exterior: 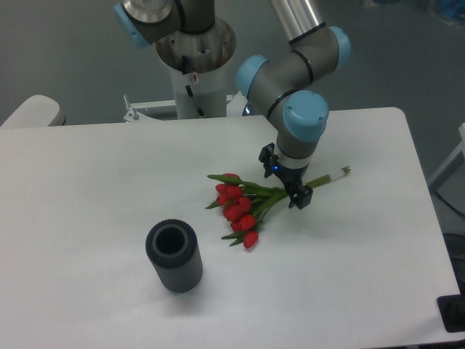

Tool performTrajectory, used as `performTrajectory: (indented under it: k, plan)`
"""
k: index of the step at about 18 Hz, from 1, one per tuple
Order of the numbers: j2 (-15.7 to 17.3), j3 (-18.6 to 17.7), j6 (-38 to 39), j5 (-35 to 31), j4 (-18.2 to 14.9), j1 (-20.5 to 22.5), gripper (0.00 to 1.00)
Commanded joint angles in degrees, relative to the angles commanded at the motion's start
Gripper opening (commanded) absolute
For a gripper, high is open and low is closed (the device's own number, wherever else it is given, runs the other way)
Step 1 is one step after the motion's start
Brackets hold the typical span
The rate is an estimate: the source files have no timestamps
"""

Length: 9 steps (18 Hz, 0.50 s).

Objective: Pick up the flowers from the table
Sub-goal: 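Lower the gripper onto the stems just below the tulip heads and close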

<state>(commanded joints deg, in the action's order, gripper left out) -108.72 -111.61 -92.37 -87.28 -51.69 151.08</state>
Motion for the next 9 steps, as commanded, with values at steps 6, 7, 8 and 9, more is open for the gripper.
performTrajectory:
  k: [6, 7, 8, 9]
  plan:
    - [-0.6, -2.9, 0.6, 2.0, 5.6, -0.4, 1.00]
    - [-0.7, -3.3, 0.8, 2.1, 6.0, -0.4, 1.00]
    - [-0.9, -3.3, 1.0, 2.1, 6.3, -0.5, 1.00]
    - [-1.0, -3.4, 1.1, 2.1, 6.6, -0.6, 1.00]
